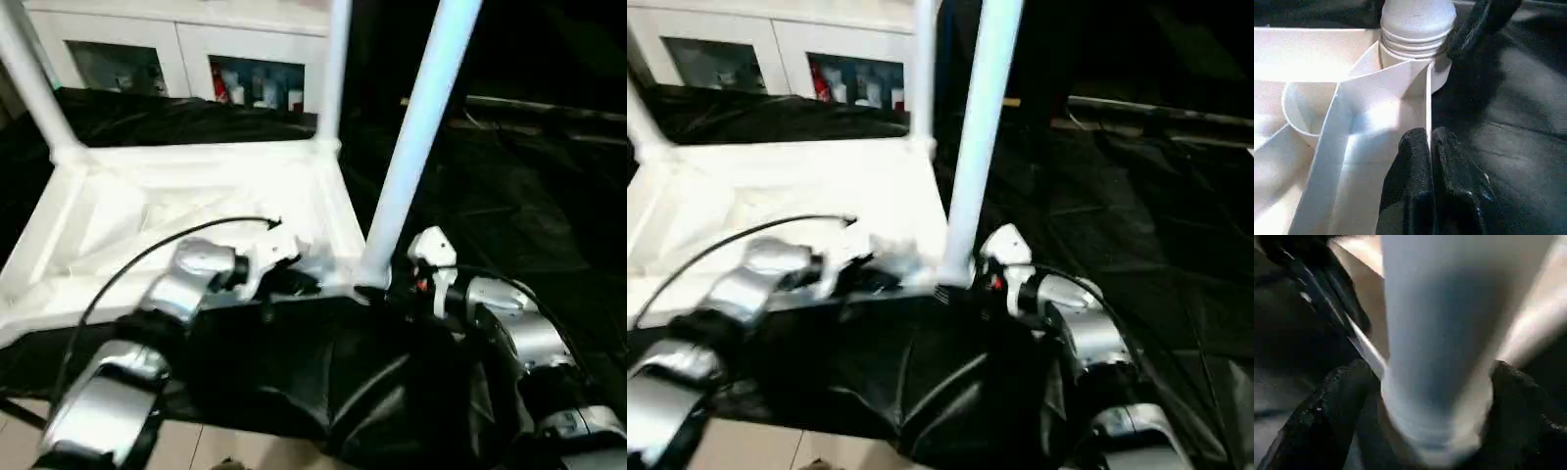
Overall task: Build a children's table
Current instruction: Rotate leg to tighten
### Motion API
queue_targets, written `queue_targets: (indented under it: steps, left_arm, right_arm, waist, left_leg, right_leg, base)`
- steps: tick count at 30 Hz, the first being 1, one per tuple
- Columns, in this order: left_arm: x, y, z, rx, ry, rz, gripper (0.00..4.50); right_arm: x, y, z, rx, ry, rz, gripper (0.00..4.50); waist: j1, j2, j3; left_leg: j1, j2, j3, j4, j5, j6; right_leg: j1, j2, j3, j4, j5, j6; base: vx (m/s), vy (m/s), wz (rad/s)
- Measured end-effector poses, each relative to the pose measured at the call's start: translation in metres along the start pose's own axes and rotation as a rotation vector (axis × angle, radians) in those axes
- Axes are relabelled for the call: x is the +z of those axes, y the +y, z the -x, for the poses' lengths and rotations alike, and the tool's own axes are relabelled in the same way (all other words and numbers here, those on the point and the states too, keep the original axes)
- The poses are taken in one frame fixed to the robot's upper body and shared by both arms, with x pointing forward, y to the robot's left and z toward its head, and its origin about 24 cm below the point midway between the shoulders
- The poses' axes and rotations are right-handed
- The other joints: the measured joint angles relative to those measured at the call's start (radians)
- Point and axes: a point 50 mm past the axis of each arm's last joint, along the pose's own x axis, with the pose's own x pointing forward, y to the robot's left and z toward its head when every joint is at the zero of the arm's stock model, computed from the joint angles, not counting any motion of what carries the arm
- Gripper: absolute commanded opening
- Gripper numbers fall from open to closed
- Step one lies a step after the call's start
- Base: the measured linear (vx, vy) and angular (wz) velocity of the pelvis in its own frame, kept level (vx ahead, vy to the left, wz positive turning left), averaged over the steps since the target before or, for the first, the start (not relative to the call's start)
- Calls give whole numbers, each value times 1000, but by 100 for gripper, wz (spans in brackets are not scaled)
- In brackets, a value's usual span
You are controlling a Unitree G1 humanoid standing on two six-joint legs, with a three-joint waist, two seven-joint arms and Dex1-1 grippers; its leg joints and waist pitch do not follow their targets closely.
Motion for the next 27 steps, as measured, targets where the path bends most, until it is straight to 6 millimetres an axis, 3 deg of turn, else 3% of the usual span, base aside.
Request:
queue_targets:
  steps: [5,10,12,20,23,27]
  left_arm:
    - [-3,-7,8,-82,5,3,0]
    - [-4,-9,10,-80,5,6,0]
    - [-4,-9,10,-80,6,9,0]
    - [-2,-10,5,-70,-4,4,0]
    - [3,-5,-8,-11,-7,-7,0]
    - [13,6,-32,132,-11,12,0]
  right_arm:
    - [3,7,3,77,-16,6,385]
    - [-8,12,7,100,14,-17,347]
    - [-8,12,7,103,15,-16,309]
    - [-9,12,7,88,12,-37,279]
    - [-13,10,6,-16,-11,-75,276]
    - [-16,-6,-2,-300,-37,-137,275]
  waist:
    - [9,0,0]
    - [4,-1,0]
    - [3,0,1]
    - [6,-1,1]
    - [9,-1,1]
    - [0,0,0]
  left_leg:
    - [-1,0,1,1,0,0]
    - [-1,0,1,1,0,0]
    - [-1,0,1,1,0,0]
    - [-2,0,1,1,0,0]
    - [-1,0,2,2,0,1]
    - [2,-2,2,4,1,1]
  right_leg:
    - [0,0,0,-1,0,0]
    - [0,0,0,-1,0,0]
    - [-1,0,0,-1,0,0]
    - [0,0,0,-1,0,0]
    - [1,-1,0,-1,0,0]
    - [4,-2,2,-1,0,0]
  base:
    - [0,0,0]
    - [0,0,0]
    - [0,0,0]
    - [0,0,0]
    - [0,0,0]
    - [0,0,0]
